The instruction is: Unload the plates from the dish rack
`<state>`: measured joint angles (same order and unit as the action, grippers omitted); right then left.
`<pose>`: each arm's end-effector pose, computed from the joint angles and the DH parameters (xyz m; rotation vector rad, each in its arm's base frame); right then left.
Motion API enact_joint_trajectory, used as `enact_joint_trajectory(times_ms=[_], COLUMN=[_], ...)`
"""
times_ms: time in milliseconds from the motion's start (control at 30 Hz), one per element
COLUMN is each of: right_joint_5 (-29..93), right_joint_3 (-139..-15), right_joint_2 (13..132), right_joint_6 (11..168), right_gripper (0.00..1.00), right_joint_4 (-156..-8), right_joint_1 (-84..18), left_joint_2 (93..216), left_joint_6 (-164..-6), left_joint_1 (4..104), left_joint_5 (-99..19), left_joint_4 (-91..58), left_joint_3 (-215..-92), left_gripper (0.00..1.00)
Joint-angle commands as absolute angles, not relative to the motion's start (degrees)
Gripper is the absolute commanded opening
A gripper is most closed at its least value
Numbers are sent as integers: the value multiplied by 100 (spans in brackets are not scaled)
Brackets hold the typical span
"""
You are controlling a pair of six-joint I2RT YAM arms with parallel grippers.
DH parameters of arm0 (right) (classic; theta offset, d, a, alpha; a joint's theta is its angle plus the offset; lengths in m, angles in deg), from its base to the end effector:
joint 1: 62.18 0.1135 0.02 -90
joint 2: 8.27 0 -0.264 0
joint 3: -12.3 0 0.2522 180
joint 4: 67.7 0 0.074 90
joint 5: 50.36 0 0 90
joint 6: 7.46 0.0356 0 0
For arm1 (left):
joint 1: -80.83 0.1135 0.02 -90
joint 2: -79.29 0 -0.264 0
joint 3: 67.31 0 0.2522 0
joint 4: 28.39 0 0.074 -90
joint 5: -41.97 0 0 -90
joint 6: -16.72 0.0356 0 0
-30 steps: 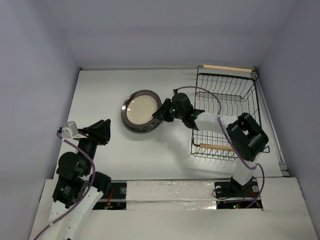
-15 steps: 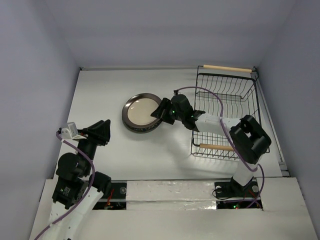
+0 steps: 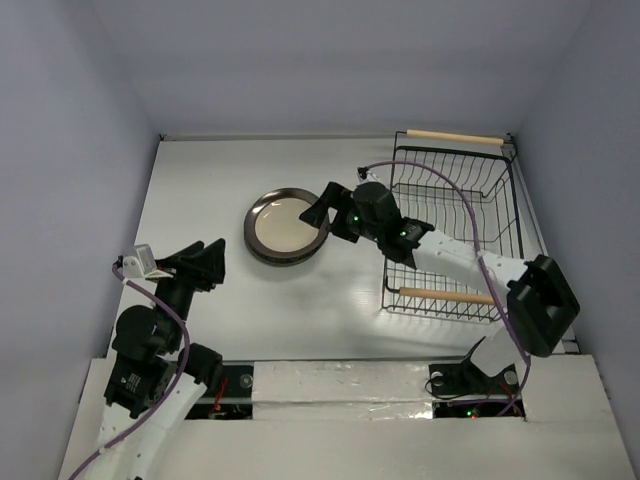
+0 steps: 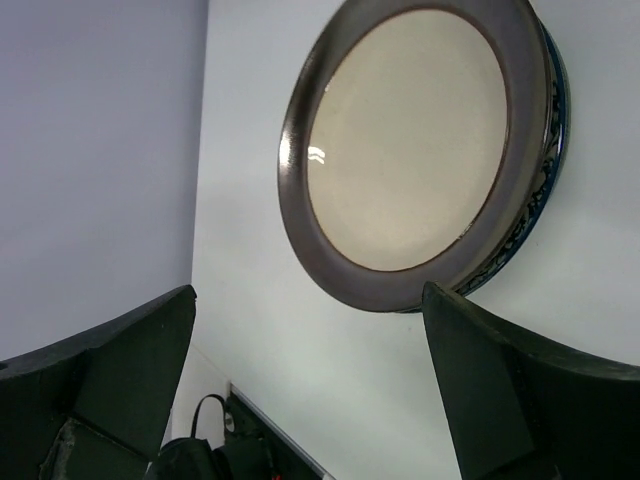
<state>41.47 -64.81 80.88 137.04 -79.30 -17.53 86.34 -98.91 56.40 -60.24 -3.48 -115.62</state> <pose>0.2591 0.2544 0.2809 0.2072 2.1423 1.0490 0.0504 -0.0146 0.3428 -0.1998 1.3013 -0.6101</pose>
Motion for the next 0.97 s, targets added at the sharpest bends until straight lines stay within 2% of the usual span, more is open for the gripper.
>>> enact_joint_trajectory(times_ms=[0, 267, 367, 400, 500, 533, 567, 600, 633, 700, 733, 867, 900, 933], right_joint_5=[4316, 4640, 5114, 5211, 5545, 5921, 6142, 6309, 6485, 6776, 6838, 6944, 6918, 6900], right_joint_3=[-6772, -6711, -6537, -6396, -5442, -5228, -5043, -4754, -4638, -4445, -4313, -4329, -4364, -4408], right_joint_2=[7822, 6962, 6216, 5604, 4416, 3603, 3229, 2868, 2264, 1821, 1662, 1485, 1563, 1616], right_joint_6=[13405, 13176, 12861, 12572, 12088, 12025, 11990, 11955, 11928, 11928, 11937, 11954, 11954, 11920], right_gripper=[100, 100, 100, 100, 96, 88, 82, 71, 46, 12, 0, 0, 5, 30], right_joint_4=[-8128, -8497, -8533, -8428, -7637, -7575, -7627, -7697, -7863, -7996, -8109, -8453, -8488, -8558], right_joint_1=[-1648, -1542, -1489, -1489, -1436, -1436, -1436, -1436, -1436, -1436, -1436, -1436, -1436, -1436], left_joint_2=[8720, 8711, 8729, 8737, 8799, 8808, 8808, 8799, 8790, 8816, 8825, 8852, 8878, 8904], left_joint_6=[-9868, -9842, -9824, -9807, -9798, -9789, -9789, -9789, -9780, -9772, -9780, -9789, -9789, -9789], left_joint_1=[5604, 5604, 5604, 5604, 5604, 5604, 5604, 5604, 5604, 5604, 5604, 5604, 5604, 5604], left_joint_5=[-5990, -5990, -5990, -5990, -5990, -5990, -5990, -5990, -5990, -5990, -5990, -5990, -5990, -5990], left_joint_4=[-461, -461, -479, -488, -497, -505, -505, -523, -532, -584, -584, -575, -567, -541], left_joint_3=[-11711, -11746, -11737, -11737, -11746, -11737, -11737, -11729, -11720, -11693, -11693, -11658, -11676, -11693], left_gripper=[58, 76, 84, 87, 90, 91, 92, 92, 93, 94, 94, 94, 94, 94])
